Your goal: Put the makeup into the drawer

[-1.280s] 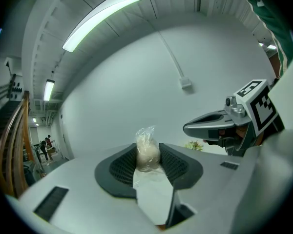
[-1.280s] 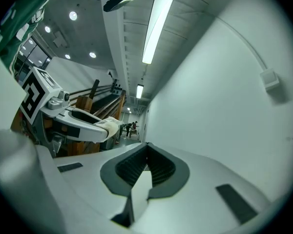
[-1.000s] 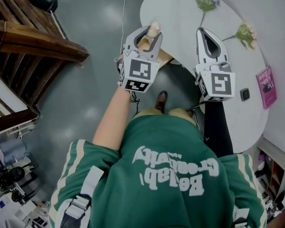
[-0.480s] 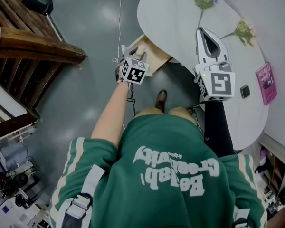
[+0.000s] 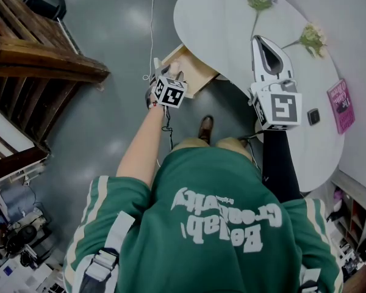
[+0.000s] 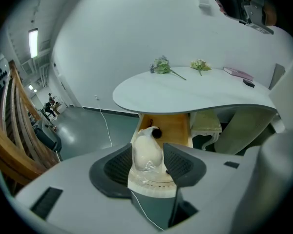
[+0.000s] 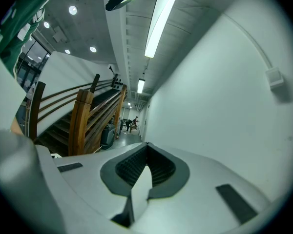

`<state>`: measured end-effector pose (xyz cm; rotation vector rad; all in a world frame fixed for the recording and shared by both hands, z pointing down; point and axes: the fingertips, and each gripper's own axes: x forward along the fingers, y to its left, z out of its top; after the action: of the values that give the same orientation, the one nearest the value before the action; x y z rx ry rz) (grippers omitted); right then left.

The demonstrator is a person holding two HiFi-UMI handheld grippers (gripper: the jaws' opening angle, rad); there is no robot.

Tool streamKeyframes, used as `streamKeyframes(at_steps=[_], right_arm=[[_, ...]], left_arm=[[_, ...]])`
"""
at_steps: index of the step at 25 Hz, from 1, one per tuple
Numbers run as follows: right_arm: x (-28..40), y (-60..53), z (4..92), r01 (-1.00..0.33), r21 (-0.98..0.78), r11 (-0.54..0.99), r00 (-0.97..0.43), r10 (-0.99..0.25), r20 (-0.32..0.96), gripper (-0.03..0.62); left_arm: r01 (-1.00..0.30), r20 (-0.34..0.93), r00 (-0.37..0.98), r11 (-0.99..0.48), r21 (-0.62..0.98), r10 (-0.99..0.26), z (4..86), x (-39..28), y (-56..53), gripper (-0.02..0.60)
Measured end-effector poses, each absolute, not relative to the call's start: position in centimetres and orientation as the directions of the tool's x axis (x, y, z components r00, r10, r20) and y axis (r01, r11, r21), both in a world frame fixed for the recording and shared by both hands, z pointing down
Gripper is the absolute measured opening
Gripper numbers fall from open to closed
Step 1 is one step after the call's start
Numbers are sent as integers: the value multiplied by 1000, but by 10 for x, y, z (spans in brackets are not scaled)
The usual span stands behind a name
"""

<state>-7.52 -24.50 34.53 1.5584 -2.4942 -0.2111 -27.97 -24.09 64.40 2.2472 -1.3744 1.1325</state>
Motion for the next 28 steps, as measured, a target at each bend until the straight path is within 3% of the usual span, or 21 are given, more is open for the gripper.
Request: streamKeyframes(at_steps=[15, 28], right_arm=[[-69, -241, 344, -874, 223, 432, -425, -902, 80, 9], [-56, -234, 333, -890, 218, 401, -400, -915, 48, 9]], left_arm=[[-852, 703, 257, -499, -158, -663, 628, -273, -244, 225], [-831, 272, 433, -498, -248, -859, 406, -212, -265, 225]])
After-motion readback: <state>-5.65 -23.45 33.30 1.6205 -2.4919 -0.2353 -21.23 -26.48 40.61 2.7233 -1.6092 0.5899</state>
